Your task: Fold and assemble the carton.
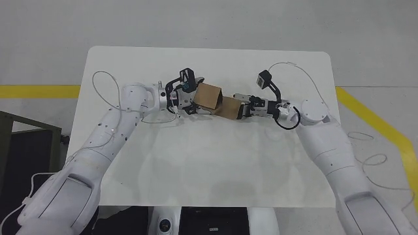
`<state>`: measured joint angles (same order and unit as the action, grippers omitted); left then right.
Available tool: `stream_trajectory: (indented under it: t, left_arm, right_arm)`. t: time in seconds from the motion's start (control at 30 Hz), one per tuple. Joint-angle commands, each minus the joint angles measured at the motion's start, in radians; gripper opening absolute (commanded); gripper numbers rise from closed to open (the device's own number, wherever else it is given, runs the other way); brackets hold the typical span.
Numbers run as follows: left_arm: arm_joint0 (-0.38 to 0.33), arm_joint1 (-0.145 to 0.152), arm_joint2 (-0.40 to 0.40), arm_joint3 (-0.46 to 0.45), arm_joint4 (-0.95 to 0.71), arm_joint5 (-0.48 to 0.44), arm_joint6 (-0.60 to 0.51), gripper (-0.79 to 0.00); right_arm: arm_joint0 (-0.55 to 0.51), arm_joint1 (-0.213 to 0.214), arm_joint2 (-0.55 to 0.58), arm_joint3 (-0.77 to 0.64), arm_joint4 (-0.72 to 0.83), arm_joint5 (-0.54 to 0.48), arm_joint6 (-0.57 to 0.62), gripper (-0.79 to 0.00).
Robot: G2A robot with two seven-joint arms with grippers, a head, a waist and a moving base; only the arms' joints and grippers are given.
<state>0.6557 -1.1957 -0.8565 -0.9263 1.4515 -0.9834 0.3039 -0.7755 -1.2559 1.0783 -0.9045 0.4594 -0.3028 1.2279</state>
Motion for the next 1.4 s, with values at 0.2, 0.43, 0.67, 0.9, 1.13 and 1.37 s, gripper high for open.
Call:
stream_trajectory:
  t: [0.2, 0.43, 0.67, 0.9, 1.13, 1.37]
  left_arm:
    - [0.002, 0.000, -0.001, -0.003, 0.003, 0.003, -0.001, 0.000]
    - [0.004, 0.001, -0.004, -0.005, 0.004, 0.002, -0.002, 0.000]
    - [0.004, 0.002, -0.007, -0.004, 0.002, 0.002, -0.001, 0.000]
    - [0.007, 0.003, -0.011, -0.008, 0.004, 0.003, 0.001, 0.000]
    - [0.011, 0.005, -0.014, -0.014, 0.004, 0.002, 0.001, 0.000]
    - [0.014, 0.007, -0.019, -0.014, 0.005, 0.001, -0.003, 0.000]
  right_arm:
    - [0.028, -0.007, -0.007, 0.065, 0.035, -0.039, 0.024, 0.000]
    - [0.065, -0.018, -0.062, 0.067, -0.067, -0.087, 0.027, 0.000]
    - [0.088, -0.032, -0.094, 0.101, -0.088, -0.114, -0.011, 0.000]
    - [0.095, -0.034, -0.075, 0.148, -0.061, -0.032, -0.097, 0.000]
    - [0.080, -0.033, -0.075, 0.128, -0.060, -0.019, -0.091, 0.000]
    - [0.085, -0.045, -0.088, 0.099, -0.022, -0.033, -0.071, 0.000]
